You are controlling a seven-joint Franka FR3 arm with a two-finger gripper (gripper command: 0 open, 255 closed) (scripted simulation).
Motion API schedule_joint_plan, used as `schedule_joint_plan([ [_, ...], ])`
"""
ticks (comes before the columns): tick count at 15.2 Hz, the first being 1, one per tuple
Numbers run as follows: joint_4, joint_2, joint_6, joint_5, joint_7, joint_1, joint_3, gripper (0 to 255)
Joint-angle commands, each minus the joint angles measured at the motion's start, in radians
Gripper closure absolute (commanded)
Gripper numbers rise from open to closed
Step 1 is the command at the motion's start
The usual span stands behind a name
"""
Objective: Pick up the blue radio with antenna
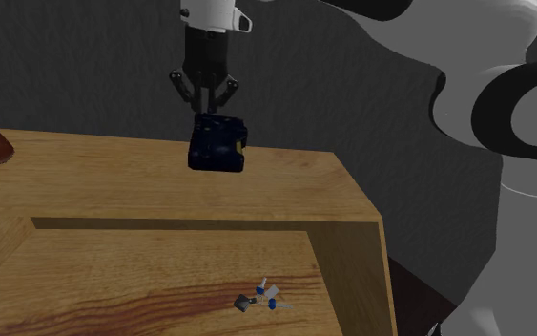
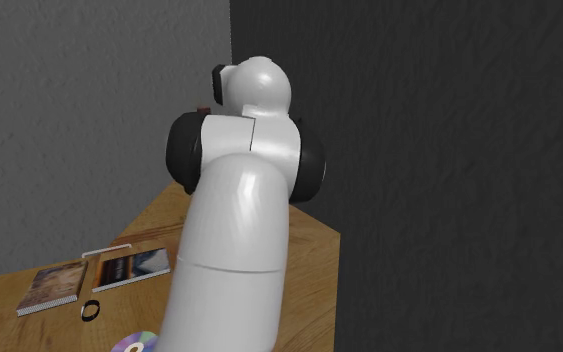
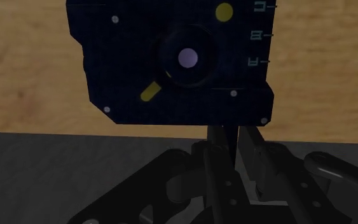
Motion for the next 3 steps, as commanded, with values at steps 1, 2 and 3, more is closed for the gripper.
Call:
schedule_joint_plan([
  [1, 0.069, 0.024, -0.045, -0.011, 0.000, 0.016, -0.001, 255],
  [2, 0.074, 0.026, -0.048, -0.012, 0.000, 0.017, -0.002, 255],
  [3, 0.074, 0.026, -0.048, -0.012, 0.000, 0.017, -0.002, 255],
])
